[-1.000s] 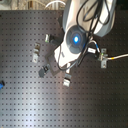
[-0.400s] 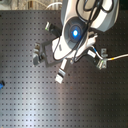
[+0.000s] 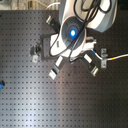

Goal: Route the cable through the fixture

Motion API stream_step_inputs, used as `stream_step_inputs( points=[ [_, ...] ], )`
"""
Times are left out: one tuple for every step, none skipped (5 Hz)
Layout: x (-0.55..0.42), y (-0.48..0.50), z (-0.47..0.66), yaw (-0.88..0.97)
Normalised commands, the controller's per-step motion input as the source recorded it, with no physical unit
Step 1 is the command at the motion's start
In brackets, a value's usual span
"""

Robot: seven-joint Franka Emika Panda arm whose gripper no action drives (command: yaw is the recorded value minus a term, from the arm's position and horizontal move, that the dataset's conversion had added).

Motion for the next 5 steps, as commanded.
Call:
stream_step_inputs(
  points=[
    [0.003, 0.018, -0.21, 0.94],
    [0.004, 0.018, -0.20, 0.95],
    [0.005, 0.015, -0.19, 0.96],
    [0.006, 0.014, -0.18, 0.97],
    [0.006, 0.009, -0.18, 0.98]
  ],
)
